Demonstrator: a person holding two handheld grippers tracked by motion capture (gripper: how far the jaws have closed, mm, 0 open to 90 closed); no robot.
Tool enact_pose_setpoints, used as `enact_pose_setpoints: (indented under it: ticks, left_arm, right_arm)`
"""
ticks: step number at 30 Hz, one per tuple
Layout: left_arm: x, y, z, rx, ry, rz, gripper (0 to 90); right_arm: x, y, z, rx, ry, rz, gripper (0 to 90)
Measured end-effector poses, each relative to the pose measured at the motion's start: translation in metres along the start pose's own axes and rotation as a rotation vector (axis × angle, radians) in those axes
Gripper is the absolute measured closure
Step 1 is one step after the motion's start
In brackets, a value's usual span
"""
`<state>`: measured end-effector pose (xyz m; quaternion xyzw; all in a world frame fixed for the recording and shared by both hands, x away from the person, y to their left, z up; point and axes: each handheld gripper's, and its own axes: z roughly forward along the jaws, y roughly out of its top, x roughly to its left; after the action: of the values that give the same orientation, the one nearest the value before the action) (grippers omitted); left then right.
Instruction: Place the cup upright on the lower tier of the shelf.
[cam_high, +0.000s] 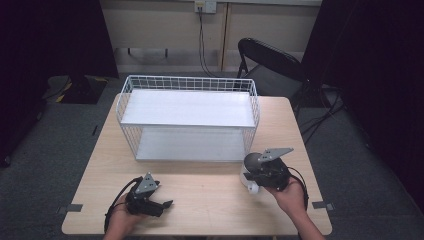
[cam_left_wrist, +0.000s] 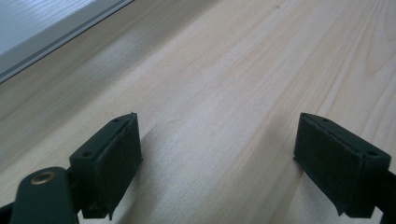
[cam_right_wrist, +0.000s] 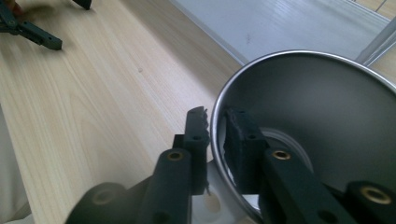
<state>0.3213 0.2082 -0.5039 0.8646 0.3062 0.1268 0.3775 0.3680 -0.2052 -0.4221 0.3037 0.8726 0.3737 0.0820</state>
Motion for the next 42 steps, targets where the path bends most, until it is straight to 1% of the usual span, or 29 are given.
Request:
enact_pose_setpoints:
  ticks: [2, 4, 5, 6, 7, 8, 11, 12, 14, 17, 19, 23, 24, 27, 28, 34, 40, 42]
  left_arm:
    - [0.0, 0.0, 0.0, 0.0, 0.0, 0.0, 14.3]
    - [0.0, 0.0, 0.0, 0.0, 0.0, 0.0, 14.3]
    - [0.0, 0.0, 0.0, 0.0, 0.0, 0.0, 14.4]
    - [0.0, 0.0, 0.0, 0.0, 0.0, 0.0, 14.4]
    - [0.0, 0.0, 0.0, 0.0, 0.0, 0.0, 14.4]
    - [0.0, 0.0, 0.0, 0.0, 0.0, 0.0, 14.4]
    - [0.0, 0.0, 0.0, 0.0, 0.0, 0.0, 14.4]
    - [0.0, 0.0, 0.0, 0.0, 0.0, 0.0, 14.4]
    - [0.0, 0.0, 0.0, 0.0, 0.0, 0.0, 14.4]
    - [0.0, 0.0, 0.0, 0.0, 0.0, 0.0, 14.5]
    - [0.0, 0.0, 0.0, 0.0, 0.0, 0.0, 14.5]
    - [0.0, 0.0, 0.0, -0.001, 0.0, 0.0, 14.5]
    - [0.0, 0.0, 0.0, 0.0, 0.0, 0.0, 14.5]
    - [0.0, 0.0, 0.0, -0.001, 0.0, -0.001, 14.5]
    - [0.0, 0.0, 0.0, -0.001, 0.0, 0.0, 14.5]
    - [0.0, 0.0, 0.0, 0.0, 0.001, 0.0, 14.5]
    - [0.0, 0.0, 0.0, 0.0, 0.0, 0.0, 14.5]
    - [0.0, 0.0, 0.0, 0.0, 0.0, 0.0, 14.5]
  right_arm:
    - [0.0, 0.0, 0.0, 0.003, 0.009, -0.007, 80.8]
    - [0.002, 0.001, 0.0, 0.01, 0.001, -0.036, 81.4]
    - [0.002, 0.001, 0.0, 0.01, 0.001, -0.036, 81.4]
    - [0.004, 0.002, -0.002, 0.025, -0.022, -0.073, 82.5]
    - [0.004, 0.002, -0.002, 0.025, -0.022, -0.073, 82.5]
    - [0.005, 0.002, -0.004, 0.027, -0.032, -0.097, 83.2]
    - [0.005, 0.003, -0.006, 0.024, -0.032, -0.101, 83.6]
    - [0.006, 0.002, -0.006, 0.015, -0.031, -0.109, 84.0]
    - [0.008, 0.003, -0.006, 0.015, -0.042, -0.127, 84.4]
    - [0.009, 0.003, -0.006, 0.002, -0.035, -0.126, 84.7]
    - [0.013, 0.008, -0.007, -0.007, -0.033, -0.142, 84.8]
    - [0.016, 0.012, -0.008, -0.015, -0.035, -0.146, 84.9]
    - [0.017, 0.014, -0.009, -0.034, -0.031, -0.143, 84.9]
    - [0.018, 0.016, -0.009, -0.046, -0.025, -0.144, 84.9]
    - [0.02, 0.019, -0.008, -0.047, -0.026, -0.155, 84.9]
    - [0.022, 0.024, -0.007, -0.06, -0.028, -0.153, 84.9]
    - [0.025, 0.027, -0.005, -0.084, -0.046, -0.164, 84.9]
    - [0.026, 0.029, -0.003, -0.09, -0.038, -0.16, 84.9]
